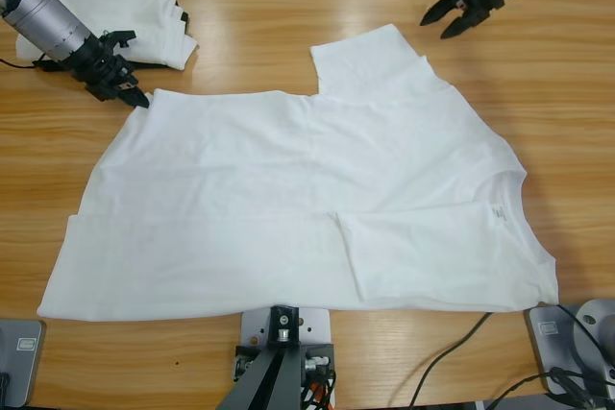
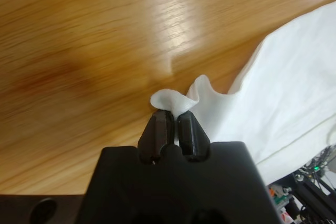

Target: Fold clothes

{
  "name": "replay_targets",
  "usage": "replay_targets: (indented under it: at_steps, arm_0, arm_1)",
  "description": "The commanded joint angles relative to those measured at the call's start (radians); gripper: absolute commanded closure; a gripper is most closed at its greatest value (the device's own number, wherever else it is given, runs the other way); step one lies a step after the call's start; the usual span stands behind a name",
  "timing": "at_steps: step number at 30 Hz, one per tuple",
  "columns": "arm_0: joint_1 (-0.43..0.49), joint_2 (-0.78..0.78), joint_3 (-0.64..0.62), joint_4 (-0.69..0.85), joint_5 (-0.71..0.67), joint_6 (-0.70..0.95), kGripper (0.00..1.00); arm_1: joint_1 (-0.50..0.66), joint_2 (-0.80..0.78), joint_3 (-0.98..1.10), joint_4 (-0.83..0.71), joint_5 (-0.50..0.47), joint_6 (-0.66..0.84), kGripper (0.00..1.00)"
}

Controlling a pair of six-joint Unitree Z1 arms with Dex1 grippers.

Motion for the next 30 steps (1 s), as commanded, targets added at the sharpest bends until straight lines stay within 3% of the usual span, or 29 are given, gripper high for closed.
replay_targets:
  at_steps: [1,7,13,19,20,22,25,30]
  arm_0:
    - [-0.020,0.016,0.020,0.012,0.008,-0.027,1.000]
    - [-0.024,0.012,0.024,0.013,0.010,-0.027,1.000]
    - [-0.022,0.004,0.025,0.013,0.016,-0.027,1.000]
    - [-0.028,-0.005,0.026,0.014,0.016,-0.031,1.000]
    - [-0.028,-0.007,0.028,0.015,0.016,-0.031,1.000]
    - [-0.027,-0.009,0.032,0.015,0.016,-0.031,1.000]
    - [-0.028,-0.009,0.032,0.015,0.016,-0.031,1.000]
    - [-0.030,-0.007,0.033,0.015,0.014,-0.033,1.000]
  arm_1:
    - [0.004,0.053,0.069,0.000,0.026,-0.004,0.266]
    - [0.004,0.047,0.100,0.000,0.048,0.011,0.282]
    - [0.005,0.061,0.099,0.000,0.103,0.010,0.417]
    - [0.005,0.074,0.091,0.015,0.132,0.064,0.409]
    - [0.005,0.074,0.091,0.015,0.133,0.070,0.375]
    - [0.005,0.062,0.091,0.012,0.120,0.070,0.211]
    - [0.018,0.030,0.092,-0.001,0.017,0.064,0.001]
    - [0.028,0.019,0.112,-0.025,0.010,0.059,0.018]
